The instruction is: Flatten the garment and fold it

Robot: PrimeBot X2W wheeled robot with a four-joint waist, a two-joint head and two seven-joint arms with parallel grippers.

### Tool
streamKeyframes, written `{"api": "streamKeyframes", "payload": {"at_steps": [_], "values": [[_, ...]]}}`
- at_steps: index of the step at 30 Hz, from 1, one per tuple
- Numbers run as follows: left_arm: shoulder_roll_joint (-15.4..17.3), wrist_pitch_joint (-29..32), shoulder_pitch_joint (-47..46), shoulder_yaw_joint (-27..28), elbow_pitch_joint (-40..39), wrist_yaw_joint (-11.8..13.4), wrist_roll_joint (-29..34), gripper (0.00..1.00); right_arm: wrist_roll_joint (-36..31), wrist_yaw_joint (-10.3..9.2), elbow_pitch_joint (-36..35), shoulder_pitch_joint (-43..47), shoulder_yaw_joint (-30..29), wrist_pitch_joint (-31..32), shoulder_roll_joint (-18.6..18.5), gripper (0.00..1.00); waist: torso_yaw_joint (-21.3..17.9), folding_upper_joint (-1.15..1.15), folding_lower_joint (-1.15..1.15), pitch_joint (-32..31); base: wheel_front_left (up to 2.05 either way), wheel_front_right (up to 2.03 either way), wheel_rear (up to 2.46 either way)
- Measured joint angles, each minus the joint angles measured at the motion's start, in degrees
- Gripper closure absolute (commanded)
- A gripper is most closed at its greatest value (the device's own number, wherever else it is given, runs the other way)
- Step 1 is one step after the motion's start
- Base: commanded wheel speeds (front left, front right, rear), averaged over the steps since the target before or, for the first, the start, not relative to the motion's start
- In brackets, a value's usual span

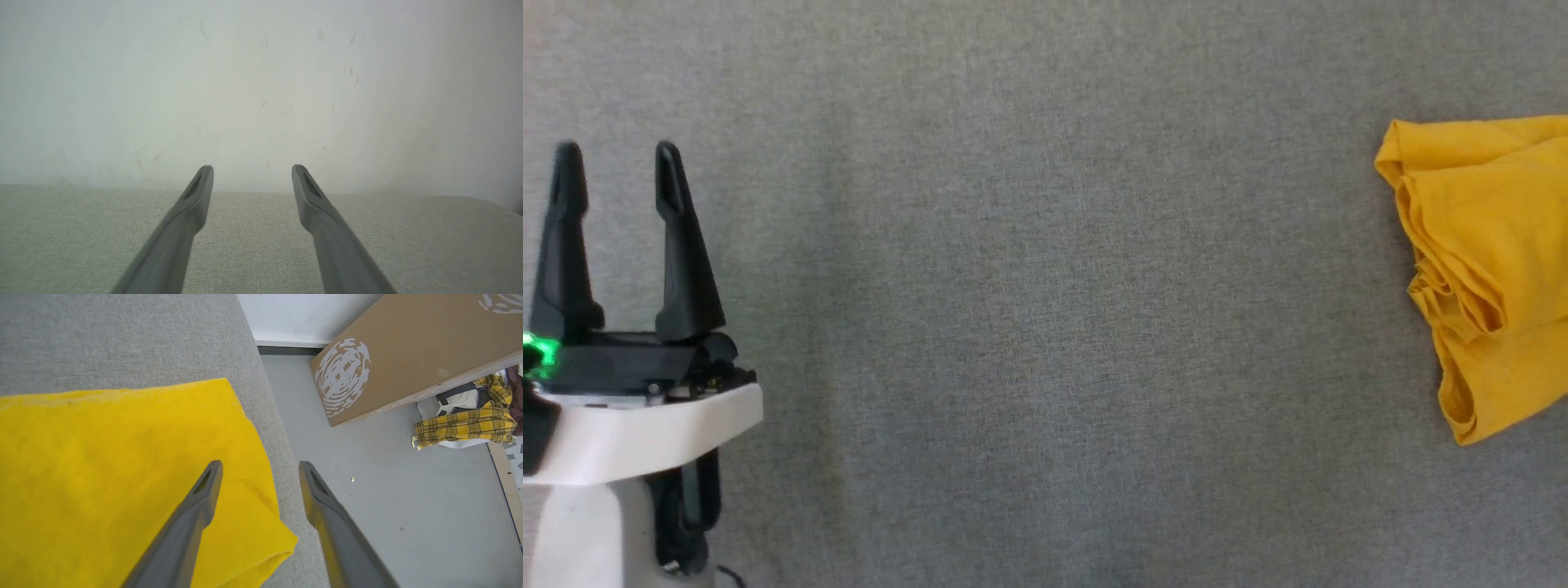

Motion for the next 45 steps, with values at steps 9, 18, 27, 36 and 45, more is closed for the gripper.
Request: {"api": "streamKeyframes", "payload": {"at_steps": [9,18,27,36,45], "values": [[-4.69,0.0,3.9,-0.59,5.97,-2.97,-0.21,0.0,2.43,-0.01,-3.68,6.08,-1.12,-5.89,3.52,0.0,1.13,0.0,-0.01,-7.48,0.0,0.0,0.0],[-6.97,0.01,9.12,-0.48,7.97,-2.91,4.21,0.0,5.23,-0.01,-11.09,14.94,5.38,-12.98,11.94,0.0,2.35,0.0,-0.02,-16.81,0.0,0.0,0.0],[-9.0,0.0,13.86,0.24,8.57,-2.34,6.62,0.0,5.56,-0.01,-14.55,21.19,10.47,-26.02,16.6,0.0,4.04,0.0,-0.02,-26.19,0.0,0.0,0.0],[-9.94,0.01,18.23,-0.62,9.79,-2.34,8.2,0.0,5.54,0.0,-12.65,27.97,14.14,-34.85,17.29,0.0,5.51,0.0,-0.01,-32.07,0.0,0.0,0.0],[-10.74,0.0,21.15,-2.63,11.77,-2.37,9.21,0.0,5.27,-0.01,-6.76,32.01,13.23,-41.5,17.35,0.0,7.02,0.0,-0.01,-35.09,0.0,0.0,0.0]]}}
